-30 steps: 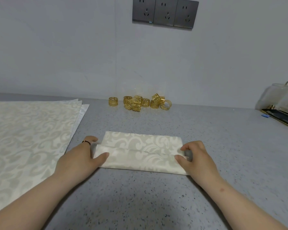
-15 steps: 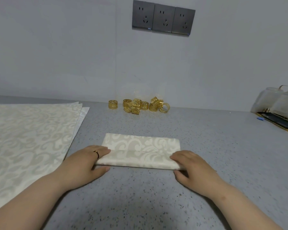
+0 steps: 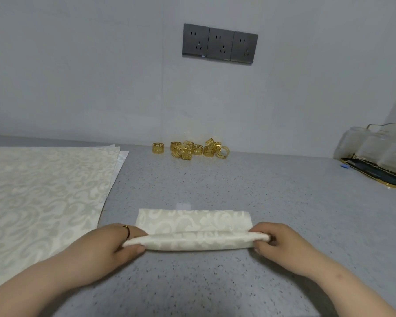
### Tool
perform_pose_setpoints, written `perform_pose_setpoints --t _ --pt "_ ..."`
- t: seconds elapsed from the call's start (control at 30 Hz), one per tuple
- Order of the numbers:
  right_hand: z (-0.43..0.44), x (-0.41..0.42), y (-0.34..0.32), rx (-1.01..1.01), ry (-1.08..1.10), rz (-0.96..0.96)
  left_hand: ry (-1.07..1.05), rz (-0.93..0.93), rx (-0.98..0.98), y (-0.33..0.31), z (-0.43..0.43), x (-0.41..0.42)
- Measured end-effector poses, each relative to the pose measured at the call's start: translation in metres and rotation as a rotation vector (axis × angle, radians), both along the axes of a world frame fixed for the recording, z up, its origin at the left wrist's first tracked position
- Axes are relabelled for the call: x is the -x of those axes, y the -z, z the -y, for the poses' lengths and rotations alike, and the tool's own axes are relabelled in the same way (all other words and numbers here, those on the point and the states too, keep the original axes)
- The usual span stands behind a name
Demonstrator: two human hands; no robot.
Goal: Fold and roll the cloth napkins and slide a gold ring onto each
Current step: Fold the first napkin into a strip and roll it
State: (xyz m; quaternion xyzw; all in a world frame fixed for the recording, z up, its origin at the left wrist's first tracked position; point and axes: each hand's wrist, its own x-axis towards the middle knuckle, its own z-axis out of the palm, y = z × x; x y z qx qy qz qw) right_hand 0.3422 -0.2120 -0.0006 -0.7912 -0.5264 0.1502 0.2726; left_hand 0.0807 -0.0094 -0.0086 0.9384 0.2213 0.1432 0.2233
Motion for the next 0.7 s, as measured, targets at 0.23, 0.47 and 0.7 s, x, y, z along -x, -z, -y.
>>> perform_pose_setpoints --t 0.23,0.47,0.7 --pt "-0.005 0.003 0.001 -0.080 0.170 -0.184 -0.158 0.137 0.218 -0.001 -0.007 -0.013" --pt "-0.028 0.005 0.013 -0.091 0.350 0.051 -0.399 0.140 0.051 0.003 -0.007 -0.043" --pt "-0.026 0.006 0.018 -0.314 0.129 0.572 -0.090 0.184 -0.521 0.008 -0.006 -0.045"
